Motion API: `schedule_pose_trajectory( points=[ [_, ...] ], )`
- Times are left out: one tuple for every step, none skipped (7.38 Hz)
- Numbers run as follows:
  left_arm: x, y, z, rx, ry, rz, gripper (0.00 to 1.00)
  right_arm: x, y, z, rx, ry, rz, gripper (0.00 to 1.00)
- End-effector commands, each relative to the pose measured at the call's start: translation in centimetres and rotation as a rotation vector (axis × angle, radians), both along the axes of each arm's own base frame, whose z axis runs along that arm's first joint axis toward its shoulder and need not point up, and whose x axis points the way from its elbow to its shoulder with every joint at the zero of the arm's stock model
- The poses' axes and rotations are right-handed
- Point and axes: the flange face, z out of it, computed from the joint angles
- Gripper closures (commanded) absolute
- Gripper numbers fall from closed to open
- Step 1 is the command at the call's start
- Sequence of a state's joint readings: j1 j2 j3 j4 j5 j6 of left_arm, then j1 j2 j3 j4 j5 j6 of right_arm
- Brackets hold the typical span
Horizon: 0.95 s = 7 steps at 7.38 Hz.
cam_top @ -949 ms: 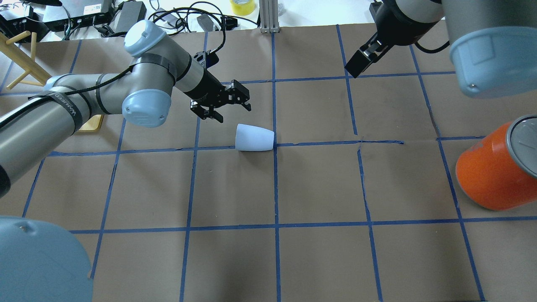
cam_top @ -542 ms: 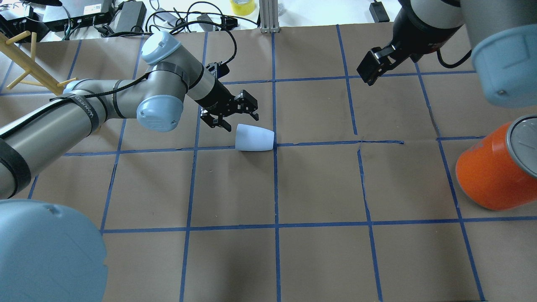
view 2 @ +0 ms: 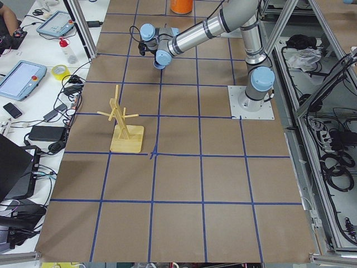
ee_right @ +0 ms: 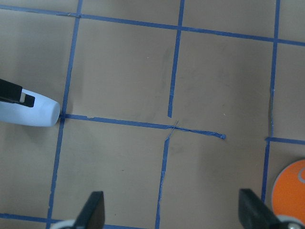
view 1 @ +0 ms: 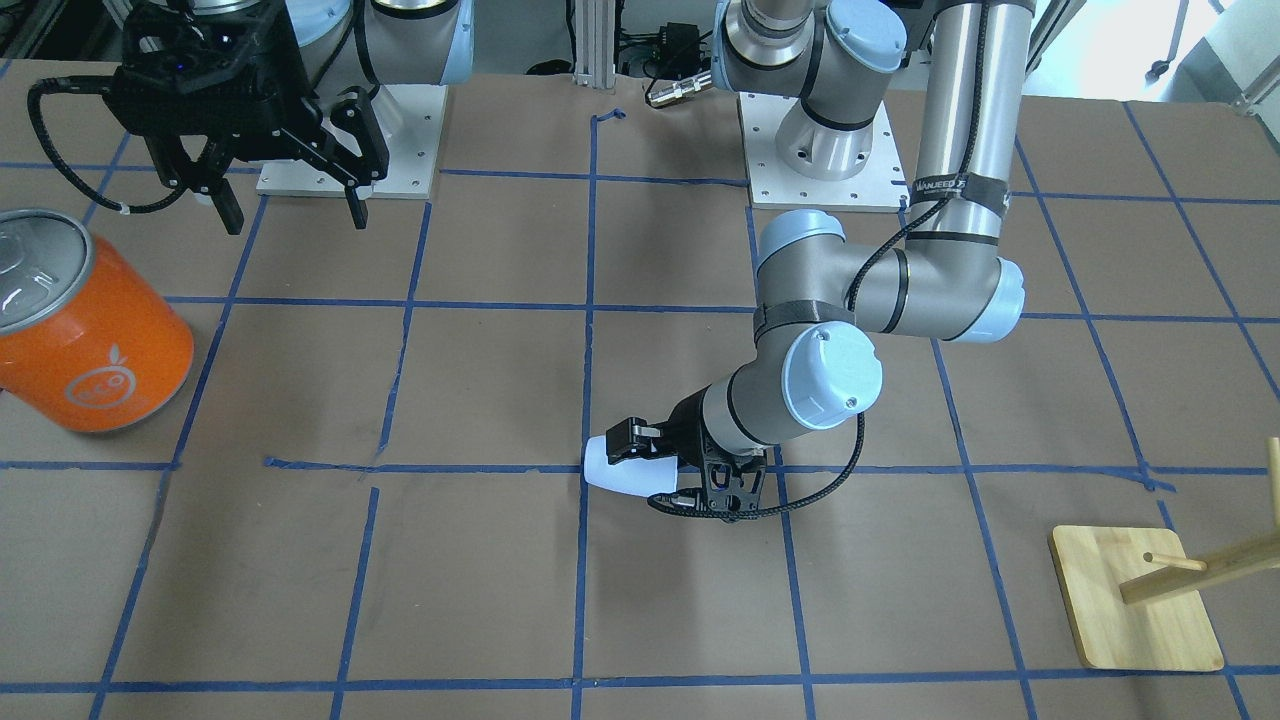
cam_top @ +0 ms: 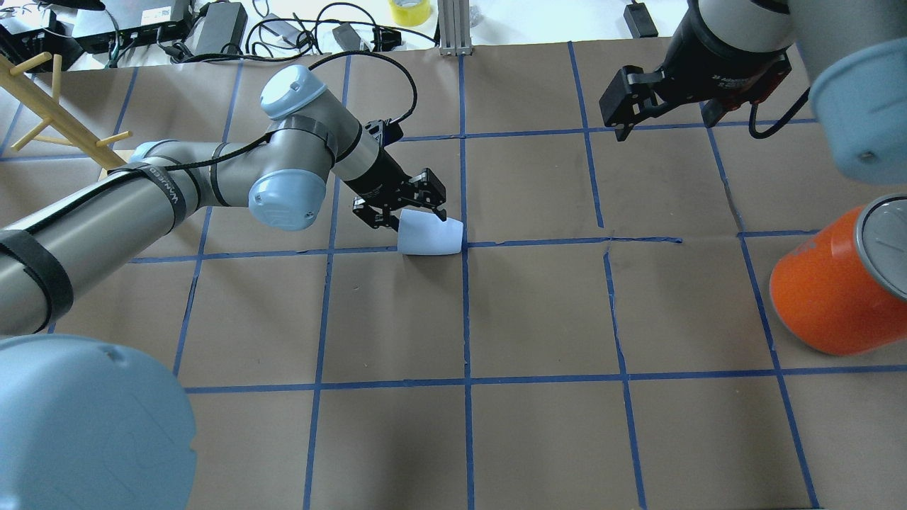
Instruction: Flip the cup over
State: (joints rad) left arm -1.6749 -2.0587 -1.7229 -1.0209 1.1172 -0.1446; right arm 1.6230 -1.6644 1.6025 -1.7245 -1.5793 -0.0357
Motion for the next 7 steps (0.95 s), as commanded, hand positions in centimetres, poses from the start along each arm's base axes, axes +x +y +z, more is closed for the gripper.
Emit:
schedule_pose_trajectory(
  points=[
    [0.0,0.2,-0.4,0.011,-0.011,0.005,1.0,-0.2,0.2,0.3,-0.006,-0.017,-0.056,0.0],
    [0.0,-0.1,0.1,0.026,-0.019,0.063,1.0,-1.3,-0.2,0.5,-0.008,-0.035,-0.081,0.0],
    [0.0,-0.4,1.3,0.021,-0.025,0.105,1.0,-2.6,-0.5,0.7,-0.009,-0.079,-0.11,0.0],
    [0.0,-1.3,2.7,-0.009,-0.032,0.11,1.0,-2.8,-0.2,0.4,0.013,-0.064,-0.115,0.0],
    [0.3,-2.0,3.3,-0.027,-0.08,0.127,1.0,-2.8,0.0,0.5,0.021,-0.063,-0.116,0.0],
    [0.3,-2.3,4.7,-0.047,-0.094,0.149,1.0,-2.6,0.0,0.4,0.022,-0.066,-0.109,0.0],
    [0.7,-2.3,5.1,-0.062,-0.144,0.148,1.0,-2.7,0.0,0.3,0.027,-0.061,-0.112,0.0]
  ],
)
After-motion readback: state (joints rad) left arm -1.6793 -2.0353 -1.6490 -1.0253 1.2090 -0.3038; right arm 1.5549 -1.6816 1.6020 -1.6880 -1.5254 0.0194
